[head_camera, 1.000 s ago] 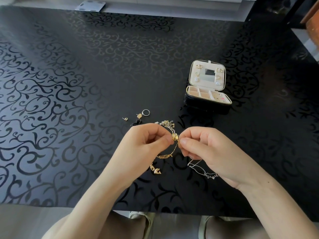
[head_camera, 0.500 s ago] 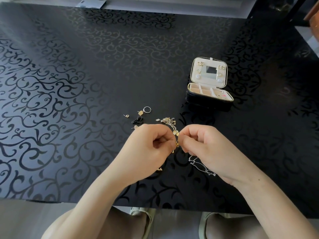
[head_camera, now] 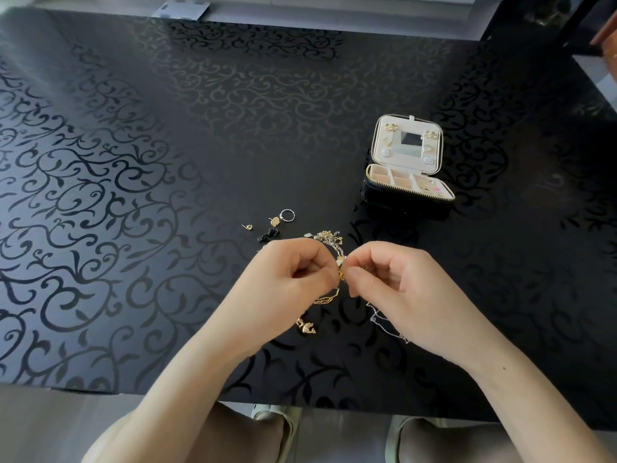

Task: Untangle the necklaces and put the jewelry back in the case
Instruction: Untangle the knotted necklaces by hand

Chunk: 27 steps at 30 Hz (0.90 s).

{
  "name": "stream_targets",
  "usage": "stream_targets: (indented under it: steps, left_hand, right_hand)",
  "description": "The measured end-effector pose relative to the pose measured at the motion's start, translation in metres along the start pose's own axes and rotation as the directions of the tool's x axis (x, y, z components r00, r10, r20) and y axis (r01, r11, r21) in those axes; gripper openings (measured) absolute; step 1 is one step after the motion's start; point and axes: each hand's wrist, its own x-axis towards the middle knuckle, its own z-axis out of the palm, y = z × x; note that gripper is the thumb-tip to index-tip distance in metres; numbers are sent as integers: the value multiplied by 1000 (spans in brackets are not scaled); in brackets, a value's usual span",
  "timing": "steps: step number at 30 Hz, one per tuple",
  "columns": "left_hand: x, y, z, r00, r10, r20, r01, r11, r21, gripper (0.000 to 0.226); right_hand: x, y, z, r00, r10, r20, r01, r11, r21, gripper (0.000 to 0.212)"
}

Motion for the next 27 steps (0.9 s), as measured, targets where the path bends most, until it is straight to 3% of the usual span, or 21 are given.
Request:
stream_targets:
  steps: [5, 11, 17, 27]
  left_hand:
    - [-1, 0, 3, 993, 119, 1, -118, 986, 117, 13]
    - [-1, 2, 9, 984, 157, -83, -142, 977, 158, 18]
    - [-1, 4, 12, 974, 172, -147, -152, 979, 139, 16]
    - [0, 4, 10, 976, 138, -166, -128, 989, 68, 19]
  right_hand:
    - [2, -1, 0, 998, 55, -5, -55, 998, 40, 15]
    - [5, 0, 5, 993, 114, -27, -108, 980, 167, 20]
    - [7, 1, 10, 983, 152, -99, -121, 956, 266, 20]
    - [7, 0, 11, 983, 155, -94, -112, 926, 360, 22]
